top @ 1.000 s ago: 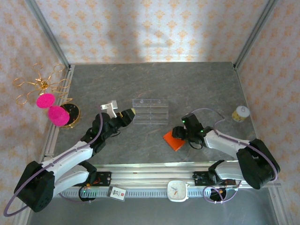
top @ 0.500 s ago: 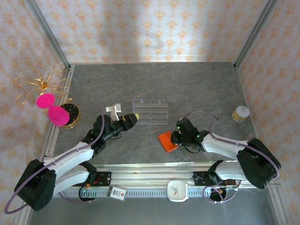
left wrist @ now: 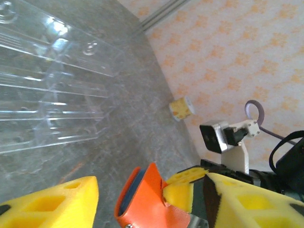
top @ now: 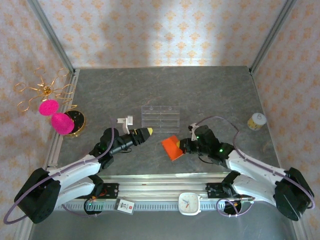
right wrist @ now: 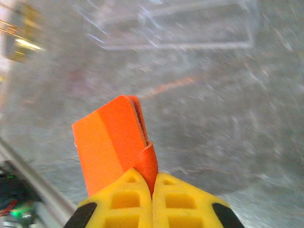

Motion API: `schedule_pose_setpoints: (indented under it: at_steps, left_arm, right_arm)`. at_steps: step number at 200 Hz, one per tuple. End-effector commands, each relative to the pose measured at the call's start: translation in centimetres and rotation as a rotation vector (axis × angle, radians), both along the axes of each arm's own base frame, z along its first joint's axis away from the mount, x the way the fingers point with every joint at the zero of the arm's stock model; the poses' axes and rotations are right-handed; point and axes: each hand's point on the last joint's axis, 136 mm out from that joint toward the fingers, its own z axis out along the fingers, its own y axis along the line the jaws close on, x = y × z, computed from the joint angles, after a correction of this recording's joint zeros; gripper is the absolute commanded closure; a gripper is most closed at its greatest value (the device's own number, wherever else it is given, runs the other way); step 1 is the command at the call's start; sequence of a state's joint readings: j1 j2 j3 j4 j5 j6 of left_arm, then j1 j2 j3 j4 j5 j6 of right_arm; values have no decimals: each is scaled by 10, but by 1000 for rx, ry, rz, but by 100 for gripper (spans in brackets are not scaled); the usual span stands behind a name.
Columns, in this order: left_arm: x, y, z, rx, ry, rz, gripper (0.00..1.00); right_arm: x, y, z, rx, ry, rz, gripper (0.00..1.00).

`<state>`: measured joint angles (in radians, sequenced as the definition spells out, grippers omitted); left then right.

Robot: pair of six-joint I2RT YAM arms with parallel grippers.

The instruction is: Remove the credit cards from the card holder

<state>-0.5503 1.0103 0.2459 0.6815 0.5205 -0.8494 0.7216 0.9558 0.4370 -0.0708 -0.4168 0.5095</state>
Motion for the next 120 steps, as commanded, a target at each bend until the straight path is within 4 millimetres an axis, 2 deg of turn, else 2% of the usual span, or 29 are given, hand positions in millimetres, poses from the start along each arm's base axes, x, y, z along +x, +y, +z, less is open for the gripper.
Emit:
schedule_pose_setpoints:
  at_steps: [1,28,57,92,120]
  left_arm:
    - [-11,-7,39,-137,-121,-65,38]
    - [-22,-5,63,-254,-208,-91,33]
    - [-25,-7,70,-271,-228,-114,33]
    - [-22,-7,64,-239,-222,-98,33]
    - [-24,-8,76,-263,-259,-101,34]
  right_arm:
    - [10,19,53,155,-119,24,100]
    - [21,30,95,282,-207,11,100]
    - [30,41,125,359,-264,16,100]
    - [33,58,146,405,-302,45,100]
    - [37,73,157,435,-323,61,100]
